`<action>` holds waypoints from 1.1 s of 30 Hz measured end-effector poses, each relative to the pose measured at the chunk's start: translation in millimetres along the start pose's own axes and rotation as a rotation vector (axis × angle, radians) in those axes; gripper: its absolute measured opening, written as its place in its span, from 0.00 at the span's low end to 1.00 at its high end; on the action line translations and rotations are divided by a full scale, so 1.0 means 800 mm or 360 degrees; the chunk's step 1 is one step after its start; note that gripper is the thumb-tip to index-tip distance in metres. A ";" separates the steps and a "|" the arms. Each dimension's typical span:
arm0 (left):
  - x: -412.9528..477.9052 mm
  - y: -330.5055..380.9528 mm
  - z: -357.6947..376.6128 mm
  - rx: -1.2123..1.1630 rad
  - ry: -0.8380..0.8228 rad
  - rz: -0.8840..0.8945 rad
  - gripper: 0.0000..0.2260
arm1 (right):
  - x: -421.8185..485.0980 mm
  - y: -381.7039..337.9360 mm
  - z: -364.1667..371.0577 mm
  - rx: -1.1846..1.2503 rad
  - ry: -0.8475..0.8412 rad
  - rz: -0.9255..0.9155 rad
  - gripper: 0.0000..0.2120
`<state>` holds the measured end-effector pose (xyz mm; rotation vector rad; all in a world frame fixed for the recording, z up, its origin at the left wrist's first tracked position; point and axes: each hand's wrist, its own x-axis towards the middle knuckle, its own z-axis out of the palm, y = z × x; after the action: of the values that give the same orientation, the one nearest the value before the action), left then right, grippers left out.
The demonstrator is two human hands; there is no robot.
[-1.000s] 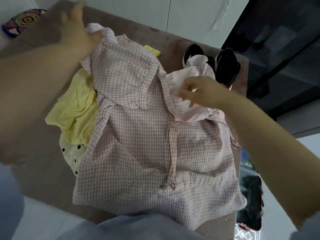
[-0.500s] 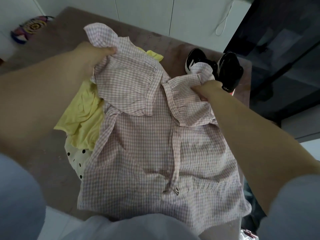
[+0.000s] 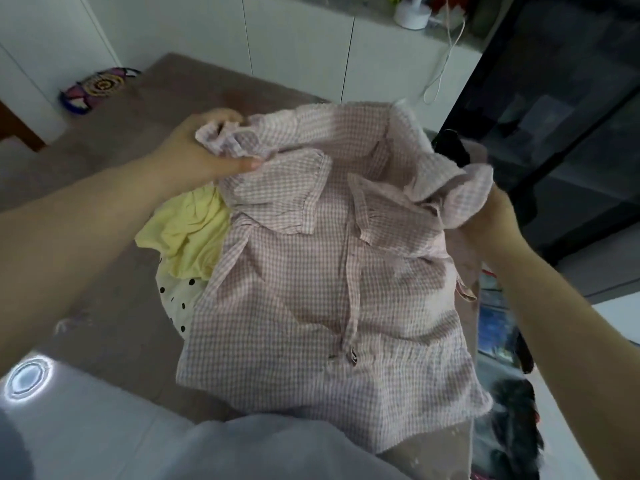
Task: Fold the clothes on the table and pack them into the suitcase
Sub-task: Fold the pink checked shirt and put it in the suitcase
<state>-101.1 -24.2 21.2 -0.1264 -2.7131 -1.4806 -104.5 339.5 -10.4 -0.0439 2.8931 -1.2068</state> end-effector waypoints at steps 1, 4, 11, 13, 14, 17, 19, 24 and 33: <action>-0.017 -0.002 -0.001 0.0115 -0.0089 0.0088 0.19 | -0.017 0.014 -0.001 -0.0058 -0.0090 -0.0037 0.23; -0.055 -0.024 -0.002 0.0648 -0.0488 0.0507 0.27 | -0.068 0.055 -0.004 -0.0481 -0.0276 -0.0371 0.21; -0.118 -0.094 0.013 0.1487 -0.0712 0.0937 0.56 | -0.125 0.099 -0.007 -0.0327 -0.0206 -0.0414 0.19; -0.134 -0.097 0.016 0.1496 -0.0653 0.0986 0.52 | -0.147 0.083 0.007 -0.0287 -0.0334 -0.0532 0.17; -0.140 -0.097 0.019 0.1509 -0.0602 0.1005 0.49 | -0.157 0.079 0.019 -0.0376 -0.0486 -0.0524 0.22; -0.144 -0.096 0.027 0.1516 -0.0490 0.1023 0.34 | -0.165 0.088 0.060 -0.0791 -0.0697 -0.0486 0.34; -0.139 -0.077 0.025 0.1331 -0.0464 0.0928 0.18 | -0.154 0.086 0.069 -0.0901 -0.0593 -0.0442 0.29; -0.147 -0.008 -0.014 0.0671 -0.0365 0.0343 0.13 | -0.154 0.074 0.013 -0.0293 -0.0187 -0.0471 0.24; -0.269 -0.052 0.020 0.0784 -0.1059 0.0172 0.31 | -0.254 0.131 -0.026 -0.0183 -0.0635 -0.0377 0.33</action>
<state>109.5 -43.4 -39.8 -0.8578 -3.4049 -0.7880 95.7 433.4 -71.3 -0.5722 2.6476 -0.9216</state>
